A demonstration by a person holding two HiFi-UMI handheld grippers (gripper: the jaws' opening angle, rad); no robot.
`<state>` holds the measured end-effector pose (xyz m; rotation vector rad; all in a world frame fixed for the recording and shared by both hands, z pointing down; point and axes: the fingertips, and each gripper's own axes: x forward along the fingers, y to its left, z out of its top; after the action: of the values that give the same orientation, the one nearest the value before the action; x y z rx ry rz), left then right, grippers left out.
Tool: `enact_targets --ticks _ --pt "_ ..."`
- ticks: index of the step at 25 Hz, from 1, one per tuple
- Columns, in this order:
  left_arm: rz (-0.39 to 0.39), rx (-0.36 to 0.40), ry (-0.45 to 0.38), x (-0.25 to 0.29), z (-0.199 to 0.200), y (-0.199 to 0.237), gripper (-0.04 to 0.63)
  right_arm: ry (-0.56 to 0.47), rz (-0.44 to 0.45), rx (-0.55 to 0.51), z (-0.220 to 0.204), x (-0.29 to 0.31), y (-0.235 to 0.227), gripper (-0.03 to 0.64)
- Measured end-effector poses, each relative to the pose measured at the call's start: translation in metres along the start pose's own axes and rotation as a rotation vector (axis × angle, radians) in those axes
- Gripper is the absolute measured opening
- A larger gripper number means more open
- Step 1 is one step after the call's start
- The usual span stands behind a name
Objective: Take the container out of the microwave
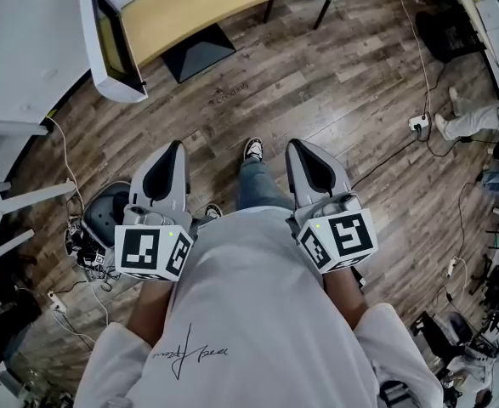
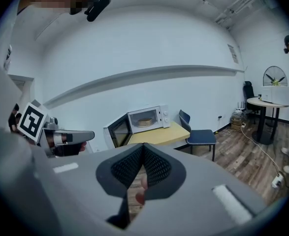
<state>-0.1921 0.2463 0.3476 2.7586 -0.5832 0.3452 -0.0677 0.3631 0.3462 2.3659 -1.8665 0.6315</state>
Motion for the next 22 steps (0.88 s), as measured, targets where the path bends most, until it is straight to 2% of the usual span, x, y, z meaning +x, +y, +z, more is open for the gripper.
enact_targets --ticks 5,9,13,16,22 --pt "0.046 0.029 0.02 0.05 0.015 -0.001 -0.008 0.007 0.008 0.017 0.02 0.024 -0.044 0.012" --pt "0.076 0.021 0.018 0.091 0.03 -0.007 -0.008 0.016 0.006 0.024 0.038 0.044 -0.089 0.012" --pt "0.1 0.023 0.017 0.122 0.039 -0.013 -0.008 0.056 -0.02 0.038 0.039 0.059 -0.12 0.012" --pt "0.12 0.02 0.025 0.142 0.043 -0.014 -0.008 0.084 0.03 0.049 0.038 0.074 -0.128 0.012" --pt "0.154 0.012 0.035 0.169 0.046 -0.012 -0.008 0.092 0.106 0.004 0.049 0.101 -0.139 0.012"
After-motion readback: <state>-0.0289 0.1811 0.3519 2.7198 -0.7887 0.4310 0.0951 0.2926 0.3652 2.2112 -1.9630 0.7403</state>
